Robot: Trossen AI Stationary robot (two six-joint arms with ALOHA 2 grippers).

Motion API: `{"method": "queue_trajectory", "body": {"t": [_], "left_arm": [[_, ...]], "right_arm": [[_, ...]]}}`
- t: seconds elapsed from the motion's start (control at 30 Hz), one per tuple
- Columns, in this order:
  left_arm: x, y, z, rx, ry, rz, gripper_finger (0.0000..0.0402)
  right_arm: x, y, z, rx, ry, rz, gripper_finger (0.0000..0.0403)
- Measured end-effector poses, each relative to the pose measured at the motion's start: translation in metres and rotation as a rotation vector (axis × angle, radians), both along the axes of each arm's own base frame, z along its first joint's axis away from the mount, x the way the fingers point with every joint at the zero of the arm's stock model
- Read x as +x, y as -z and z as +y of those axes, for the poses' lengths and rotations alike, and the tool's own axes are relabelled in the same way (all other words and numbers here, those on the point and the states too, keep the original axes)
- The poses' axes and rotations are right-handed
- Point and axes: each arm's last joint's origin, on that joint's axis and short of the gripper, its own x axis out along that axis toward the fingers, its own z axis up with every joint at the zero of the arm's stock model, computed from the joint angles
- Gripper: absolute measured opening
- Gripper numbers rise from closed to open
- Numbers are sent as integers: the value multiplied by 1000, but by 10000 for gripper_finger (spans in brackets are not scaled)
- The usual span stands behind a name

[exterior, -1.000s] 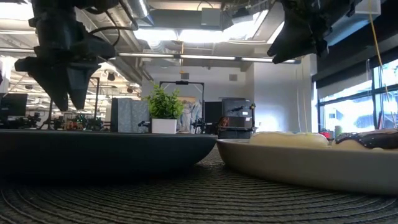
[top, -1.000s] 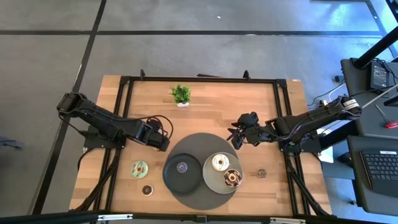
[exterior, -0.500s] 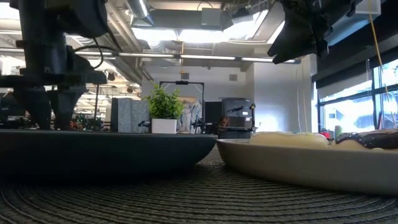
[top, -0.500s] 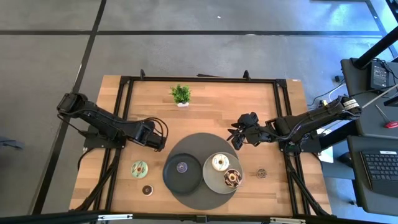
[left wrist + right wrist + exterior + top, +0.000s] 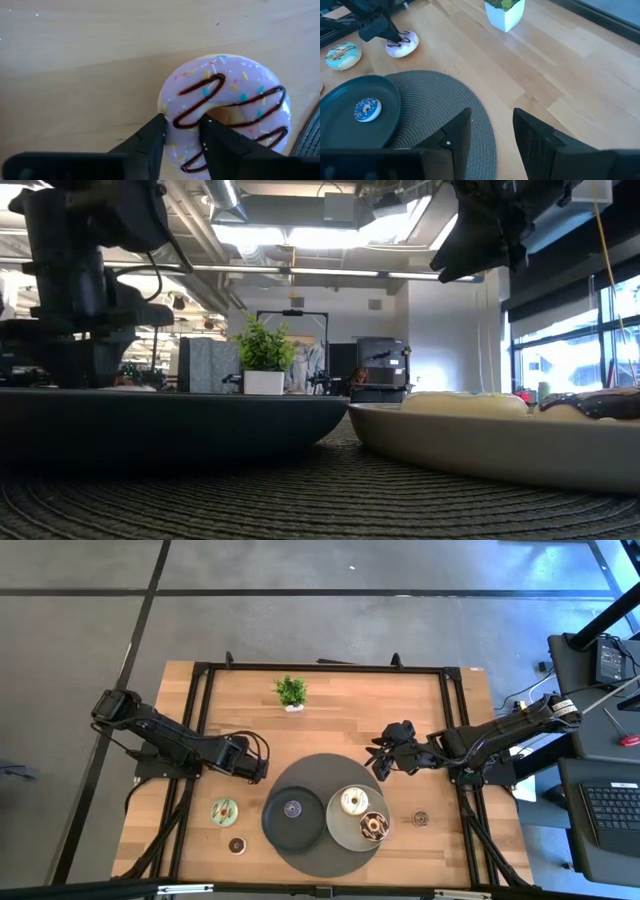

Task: Pick & Place donuts
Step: Put the large pink donut on the gray plate

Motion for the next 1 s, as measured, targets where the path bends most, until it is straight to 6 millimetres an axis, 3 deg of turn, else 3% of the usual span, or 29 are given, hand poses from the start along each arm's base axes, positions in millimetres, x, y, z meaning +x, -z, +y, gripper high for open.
{"method": "queue_trajectory", "body": {"t": [0.2, 0.37, 0.7, 0.87, 1.0], "left_arm": [[5, -4, 1, 66, 12, -45, 54], [25, -22, 0, 216, 89, -191, 25], [73, -80, -5, 620, 210, -567, 22], [82, -91, -2, 680, 232, -636, 21], [84, -94, 0, 690, 241, -654, 21]], "right_arm": [[7, -8, 2, -32, -49, -88, 147], [17, -14, 5, -123, -134, -142, 147], [59, -6, 21, -179, -299, -328, 147], [71, -6, 25, -219, -335, -432, 156], [75, -7, 27, -220, -346, -475, 193]]}}
